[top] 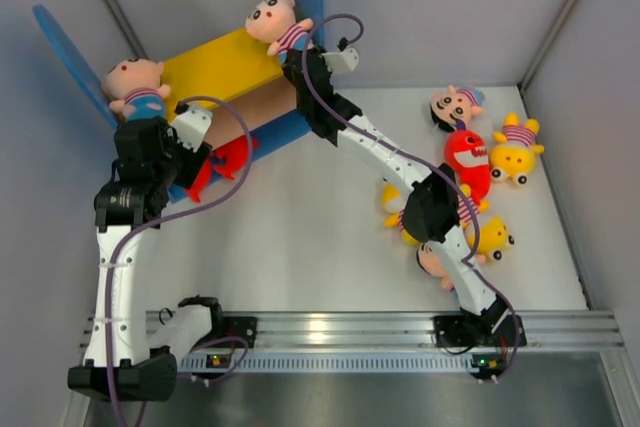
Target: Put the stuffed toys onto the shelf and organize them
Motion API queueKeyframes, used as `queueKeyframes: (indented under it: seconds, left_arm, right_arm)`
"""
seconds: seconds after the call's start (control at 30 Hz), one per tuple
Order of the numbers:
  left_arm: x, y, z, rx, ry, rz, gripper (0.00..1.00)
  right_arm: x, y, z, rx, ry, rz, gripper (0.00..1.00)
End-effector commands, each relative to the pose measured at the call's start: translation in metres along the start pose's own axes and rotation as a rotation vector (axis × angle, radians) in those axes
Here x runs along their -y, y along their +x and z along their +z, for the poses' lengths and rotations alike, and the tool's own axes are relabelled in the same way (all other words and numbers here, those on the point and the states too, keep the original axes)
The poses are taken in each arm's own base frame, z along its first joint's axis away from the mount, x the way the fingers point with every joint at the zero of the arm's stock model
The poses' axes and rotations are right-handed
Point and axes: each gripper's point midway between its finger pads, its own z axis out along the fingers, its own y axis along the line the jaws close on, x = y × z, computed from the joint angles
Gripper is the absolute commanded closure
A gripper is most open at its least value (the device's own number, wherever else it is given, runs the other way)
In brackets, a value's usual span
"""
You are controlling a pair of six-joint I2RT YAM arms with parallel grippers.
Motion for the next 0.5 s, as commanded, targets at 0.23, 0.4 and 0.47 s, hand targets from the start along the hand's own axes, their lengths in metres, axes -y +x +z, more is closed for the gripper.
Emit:
queueKeyframes:
  seconds: [0.23, 0.4, 0.47]
  left_arm:
    - [-0.006, -0.006, -0.004, 0.016, -0.031, -0.014, 0.31]
    - [-0.006, -0.007, -0.003, 0.018, -0.028, -0.028, 0.3]
    - [-0.006, -0.007, -0.004, 0.019, -0.031, -0.034, 0.3]
  right_arm:
    - [-0.046, -0.037, -0.009, 0.029, -0.11, 0.061, 0.47]
    - [-0.069, -0.065, -0.032, 0.034, -0.167, 0.037, 0.42]
    - [-0.066, -0.066, -0.038, 0.024, -0.179, 0.001, 0.4]
